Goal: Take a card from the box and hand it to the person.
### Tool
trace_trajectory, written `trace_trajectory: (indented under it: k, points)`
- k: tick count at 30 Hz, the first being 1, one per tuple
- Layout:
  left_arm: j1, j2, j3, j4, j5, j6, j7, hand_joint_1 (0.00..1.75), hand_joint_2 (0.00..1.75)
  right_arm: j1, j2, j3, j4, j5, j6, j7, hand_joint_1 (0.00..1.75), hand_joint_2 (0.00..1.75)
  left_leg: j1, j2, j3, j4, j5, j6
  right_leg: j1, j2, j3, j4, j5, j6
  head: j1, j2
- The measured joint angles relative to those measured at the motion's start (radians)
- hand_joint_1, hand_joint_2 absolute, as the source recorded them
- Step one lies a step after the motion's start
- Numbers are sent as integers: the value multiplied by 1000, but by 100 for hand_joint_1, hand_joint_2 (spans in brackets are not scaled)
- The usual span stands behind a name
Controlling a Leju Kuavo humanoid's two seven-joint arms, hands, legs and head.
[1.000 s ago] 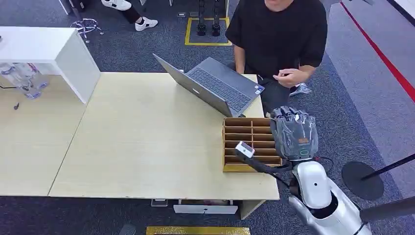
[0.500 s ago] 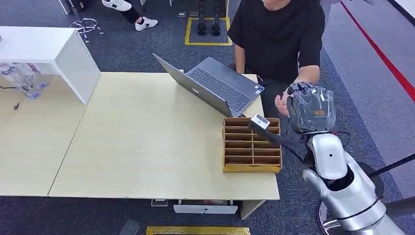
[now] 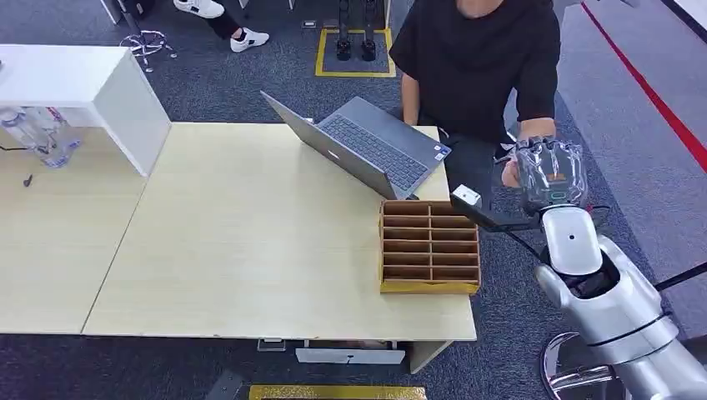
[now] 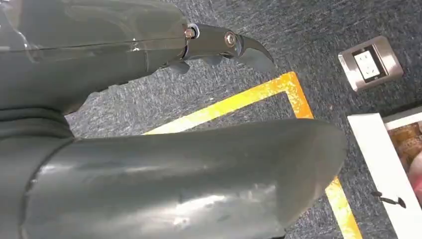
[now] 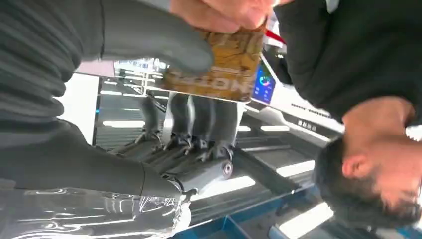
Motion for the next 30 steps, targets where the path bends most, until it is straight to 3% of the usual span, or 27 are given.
trace_trajectory:
  k: [7, 13, 15, 19, 23, 27, 30]
  points:
    - [0, -1, -10, 0, 0, -1, 3, 0, 0, 0, -7, 21, 42, -21, 19, 13, 0, 175, 0, 0, 0, 0, 0, 0, 0, 0, 0, 0, 0, 0, 0, 0]
    - [0, -2, -11, 0, 0, -1, 3, 0, 0, 1, -6, 31, 54, -58, -42, 21, 0, 175, 0, 0, 0, 0, 0, 0, 0, 0, 0, 0, 0, 0, 0, 0]
    - [0, -2, -12, 0, 0, -1, 3, 0, 0, 1, -2, 29, 56, -94, -104, 31, 0, 175, 0, 0, 0, 0, 0, 0, 0, 0, 0, 0, 0, 0, 0, 0]
    - [1, -2, -12, 0, 0, 3, 1, 0, 0, 15, 23, 12, 56, -237, -330, 32, 0, 175, 0, 0, 0, 0, 0, 0, 0, 0, 0, 0, 0, 0, 0, 0]
    - [11, -2, -11, 0, 3, 18, -15, 0, 0, 44, 86, -6, 42, -582, -612, -70, 0, 175, 0, 0, 0, 0, 0, 0, 0, 0, 0, 0, 0, 0, 0, 0]
    - [26, -1, -11, 0, 4, 29, -24, 0, 0, 89, 160, -5, 9, -713, -726, -151, 0, 175, 1, -1, 0, -1, 0, 0, 1, -1, 0, 0, 0, 0, 0, 0]
    - [36, -1, -9, 0, 4, 39, -32, 0, 0, 135, 221, -5, -15, -846, -751, -286, 0, 175, 1, 0, 0, -1, 0, 0, 1, 0, 0, 0, 0, 0, 0, 0]
